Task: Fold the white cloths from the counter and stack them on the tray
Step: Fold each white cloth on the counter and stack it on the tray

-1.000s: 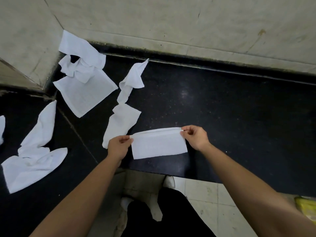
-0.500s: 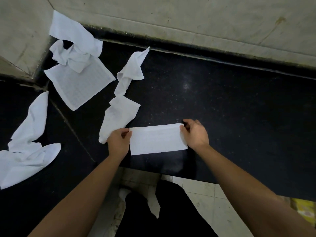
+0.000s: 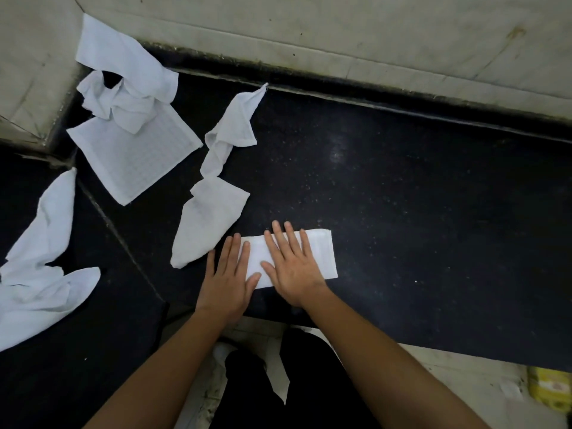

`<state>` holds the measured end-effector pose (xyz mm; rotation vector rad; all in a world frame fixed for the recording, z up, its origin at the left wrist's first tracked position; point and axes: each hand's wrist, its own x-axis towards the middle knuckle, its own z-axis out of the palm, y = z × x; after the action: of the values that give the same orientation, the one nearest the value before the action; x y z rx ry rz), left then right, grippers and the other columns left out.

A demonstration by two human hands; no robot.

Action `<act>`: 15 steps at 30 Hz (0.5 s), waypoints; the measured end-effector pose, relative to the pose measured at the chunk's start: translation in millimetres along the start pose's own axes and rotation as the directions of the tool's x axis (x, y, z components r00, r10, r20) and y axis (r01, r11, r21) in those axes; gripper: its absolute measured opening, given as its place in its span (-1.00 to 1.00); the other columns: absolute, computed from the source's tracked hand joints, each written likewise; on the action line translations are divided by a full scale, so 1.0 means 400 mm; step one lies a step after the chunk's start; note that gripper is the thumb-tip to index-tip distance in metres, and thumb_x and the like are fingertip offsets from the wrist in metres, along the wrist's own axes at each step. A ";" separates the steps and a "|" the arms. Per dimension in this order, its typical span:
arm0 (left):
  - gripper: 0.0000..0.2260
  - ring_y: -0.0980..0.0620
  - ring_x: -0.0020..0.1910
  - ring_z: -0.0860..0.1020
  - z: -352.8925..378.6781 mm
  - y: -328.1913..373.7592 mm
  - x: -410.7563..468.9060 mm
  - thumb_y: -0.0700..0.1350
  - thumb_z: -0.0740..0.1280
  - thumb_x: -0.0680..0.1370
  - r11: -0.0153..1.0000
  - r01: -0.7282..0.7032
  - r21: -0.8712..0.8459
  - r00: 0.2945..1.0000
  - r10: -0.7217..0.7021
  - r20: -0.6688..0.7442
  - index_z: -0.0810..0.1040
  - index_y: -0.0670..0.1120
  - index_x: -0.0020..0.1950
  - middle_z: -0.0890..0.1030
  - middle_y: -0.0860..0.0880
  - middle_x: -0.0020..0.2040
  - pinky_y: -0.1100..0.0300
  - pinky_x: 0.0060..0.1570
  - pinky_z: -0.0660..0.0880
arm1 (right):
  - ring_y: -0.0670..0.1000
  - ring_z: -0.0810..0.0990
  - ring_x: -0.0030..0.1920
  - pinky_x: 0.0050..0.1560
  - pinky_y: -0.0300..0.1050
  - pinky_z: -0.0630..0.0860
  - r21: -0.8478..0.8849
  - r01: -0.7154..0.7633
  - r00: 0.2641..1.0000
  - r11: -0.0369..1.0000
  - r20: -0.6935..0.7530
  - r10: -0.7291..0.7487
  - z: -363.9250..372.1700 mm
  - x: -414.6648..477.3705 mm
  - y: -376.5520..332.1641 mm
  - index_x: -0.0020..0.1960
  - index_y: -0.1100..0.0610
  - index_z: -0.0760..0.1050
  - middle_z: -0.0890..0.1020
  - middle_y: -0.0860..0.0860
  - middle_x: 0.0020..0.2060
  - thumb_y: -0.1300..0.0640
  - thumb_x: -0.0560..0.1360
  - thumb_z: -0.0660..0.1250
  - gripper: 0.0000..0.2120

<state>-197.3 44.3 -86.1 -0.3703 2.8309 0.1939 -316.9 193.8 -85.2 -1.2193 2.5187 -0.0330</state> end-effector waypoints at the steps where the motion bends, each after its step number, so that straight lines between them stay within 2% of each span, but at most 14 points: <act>1: -0.36 -0.15 0.60 0.00 0.001 0.000 0.001 0.19 -0.10 0.65 1.000 -0.005 0.001 1.000 0.005 0.003 0.06 -0.19 0.60 -0.01 -0.20 0.62 -0.23 0.48 0.14 | 0.15 -0.15 0.61 0.57 0.24 -0.08 -0.007 -0.004 1.000 1.000 -0.001 0.004 0.003 0.000 0.013 0.64 0.12 -0.07 -0.08 0.12 0.62 -0.21 0.68 -0.14 -0.36; 5: -0.36 -0.15 0.60 -0.02 -0.004 0.012 -0.001 0.19 -0.08 0.65 1.000 -0.004 -0.015 1.000 0.004 0.006 0.02 -0.17 0.61 -0.03 -0.19 0.62 -0.22 0.50 0.08 | 0.14 -0.16 0.61 0.58 0.20 -0.13 -0.076 -0.090 0.996 0.993 0.004 0.091 -0.005 -0.055 0.144 0.62 0.11 -0.14 -0.11 0.12 0.62 -0.28 0.65 -0.20 -0.32; 8: -0.36 -0.14 0.60 -0.04 -0.004 0.006 0.001 0.21 -0.09 0.64 1.000 0.018 -0.021 1.000 -0.017 0.012 -0.01 -0.15 0.62 -0.05 -0.18 0.62 -0.21 0.50 0.08 | 0.17 -0.13 0.61 0.56 0.25 -0.08 -0.109 -0.131 0.989 0.985 0.050 0.137 -0.029 -0.089 0.219 0.62 0.10 -0.12 -0.10 0.10 0.62 -0.30 0.64 -0.24 -0.31; 12: -0.35 -0.12 0.60 -0.06 -0.009 0.006 0.001 0.22 -0.12 0.64 0.999 0.022 -0.025 0.999 -0.021 0.050 -0.05 -0.14 0.62 -0.08 -0.16 0.63 -0.21 0.50 0.08 | 0.15 -0.21 0.61 0.58 0.22 -0.07 -0.025 -0.147 0.986 0.989 0.076 0.148 -0.049 -0.094 0.198 0.62 0.10 -0.20 -0.21 0.10 0.61 -0.30 0.65 -0.18 -0.29; 13: -0.34 -0.12 0.60 -0.06 -0.015 0.008 0.003 0.23 -0.13 0.64 0.999 0.028 -0.024 0.998 -0.027 0.063 -0.05 -0.14 0.62 -0.09 -0.16 0.63 -0.21 0.50 0.09 | 0.15 -0.16 0.61 0.58 0.19 -0.05 0.040 -0.200 0.979 0.979 0.051 0.198 -0.057 -0.103 0.187 0.63 0.12 -0.17 -0.17 0.12 0.61 -0.29 0.66 -0.12 -0.29; 15: -0.33 -0.12 0.60 -0.05 -0.025 0.012 0.006 0.25 -0.18 0.63 0.999 0.039 -0.025 0.996 -0.037 0.082 -0.06 -0.13 0.62 -0.08 -0.16 0.62 -0.21 0.49 0.10 | 0.17 0.13 0.56 0.52 0.15 0.18 0.198 -0.335 0.936 0.921 -0.040 0.350 -0.076 -0.133 0.169 0.62 0.16 0.02 0.09 0.18 0.59 -0.24 0.65 0.04 -0.31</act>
<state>-203.4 46.6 -77.0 -0.4118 2.7412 0.2340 -347.0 273.5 -52.4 -0.7041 2.6856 -0.2305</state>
